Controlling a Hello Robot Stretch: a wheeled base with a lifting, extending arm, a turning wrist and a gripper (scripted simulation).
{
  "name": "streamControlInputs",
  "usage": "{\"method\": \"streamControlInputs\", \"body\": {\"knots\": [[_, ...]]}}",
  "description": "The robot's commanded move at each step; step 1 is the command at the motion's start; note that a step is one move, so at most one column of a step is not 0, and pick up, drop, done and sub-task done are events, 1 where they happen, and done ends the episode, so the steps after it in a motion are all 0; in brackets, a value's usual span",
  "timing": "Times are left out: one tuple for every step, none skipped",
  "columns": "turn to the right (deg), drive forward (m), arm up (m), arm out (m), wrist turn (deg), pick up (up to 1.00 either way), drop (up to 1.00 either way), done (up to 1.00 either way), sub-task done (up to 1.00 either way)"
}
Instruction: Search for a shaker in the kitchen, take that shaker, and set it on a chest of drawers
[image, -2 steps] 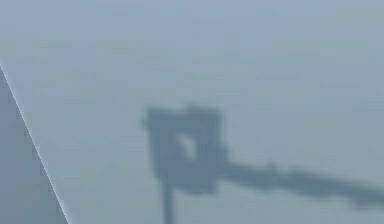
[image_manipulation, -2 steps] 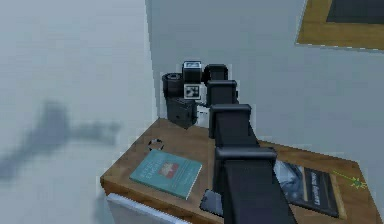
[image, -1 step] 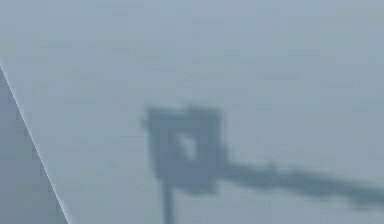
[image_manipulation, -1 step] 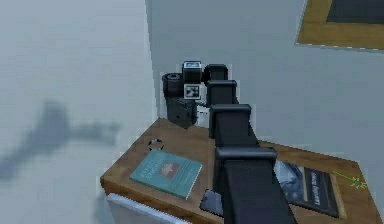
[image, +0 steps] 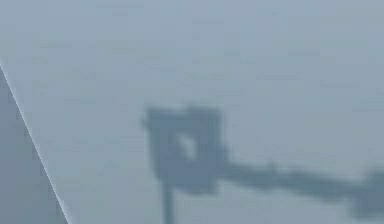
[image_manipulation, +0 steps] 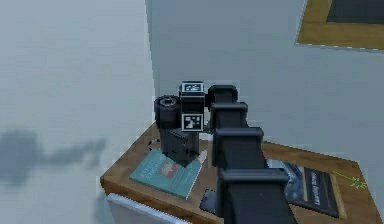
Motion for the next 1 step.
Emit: {"method": "streamControlInputs", "body": {"knots": [[0.0,0.00,0.00,0.00,0.0,0.00,0.00,1.00,0.00]]}}
